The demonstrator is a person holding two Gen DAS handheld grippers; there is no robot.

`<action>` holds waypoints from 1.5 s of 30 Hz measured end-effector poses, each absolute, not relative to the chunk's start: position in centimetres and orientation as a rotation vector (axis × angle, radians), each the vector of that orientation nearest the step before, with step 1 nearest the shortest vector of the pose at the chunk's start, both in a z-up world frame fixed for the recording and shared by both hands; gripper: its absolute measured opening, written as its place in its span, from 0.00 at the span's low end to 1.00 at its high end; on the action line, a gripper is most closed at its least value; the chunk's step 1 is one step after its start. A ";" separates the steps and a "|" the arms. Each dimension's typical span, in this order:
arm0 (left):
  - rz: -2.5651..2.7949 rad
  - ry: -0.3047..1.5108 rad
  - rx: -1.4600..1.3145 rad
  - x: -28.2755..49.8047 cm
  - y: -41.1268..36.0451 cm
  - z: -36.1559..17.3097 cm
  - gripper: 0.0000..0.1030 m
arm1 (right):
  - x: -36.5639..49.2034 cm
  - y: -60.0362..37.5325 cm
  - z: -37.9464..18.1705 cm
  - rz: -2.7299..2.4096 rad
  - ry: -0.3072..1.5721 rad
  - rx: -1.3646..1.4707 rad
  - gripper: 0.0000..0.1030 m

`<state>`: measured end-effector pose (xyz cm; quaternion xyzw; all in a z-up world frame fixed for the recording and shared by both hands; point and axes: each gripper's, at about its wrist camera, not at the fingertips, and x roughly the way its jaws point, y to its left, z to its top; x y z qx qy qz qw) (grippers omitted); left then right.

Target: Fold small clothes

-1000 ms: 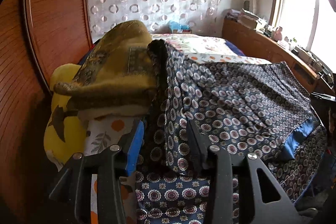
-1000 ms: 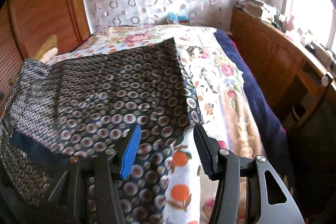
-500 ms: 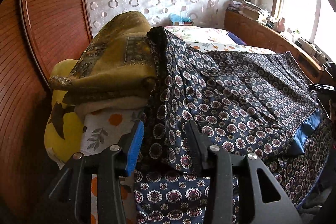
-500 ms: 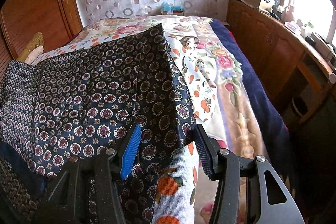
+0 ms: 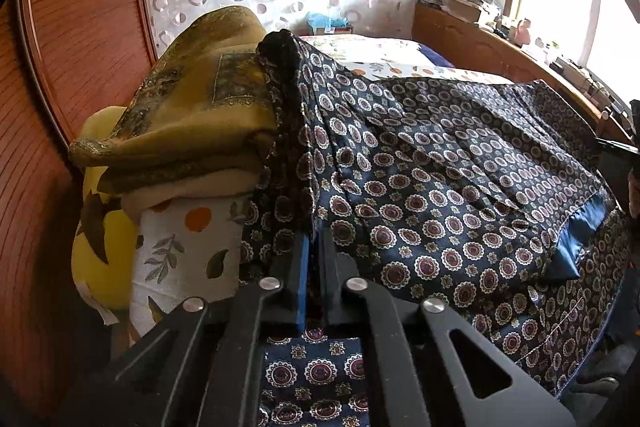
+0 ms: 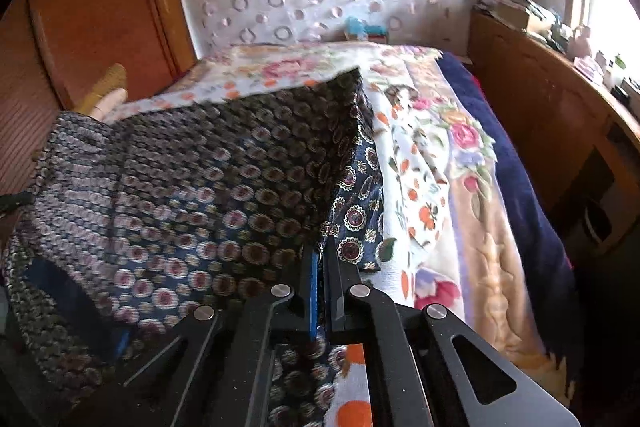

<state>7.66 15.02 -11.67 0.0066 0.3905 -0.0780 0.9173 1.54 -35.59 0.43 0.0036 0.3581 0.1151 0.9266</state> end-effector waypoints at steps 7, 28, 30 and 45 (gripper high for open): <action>-0.150 0.724 -0.034 6.5 16.6 -9.3 0.02 | -1.5 -36.7 2.3 0.273 0.674 0.066 0.01; -0.126 0.733 -0.104 1.7 20.3 -9.8 0.02 | -8.0 -36.8 0.7 0.264 0.724 0.030 0.01; -0.124 0.736 -0.106 1.4 20.3 -9.9 0.02 | -7.9 -36.8 0.7 0.258 0.726 0.025 0.01; -0.081 0.717 -0.066 0.8 19.4 -9.6 0.11 | -7.2 -34.1 2.2 0.155 0.664 -0.080 0.50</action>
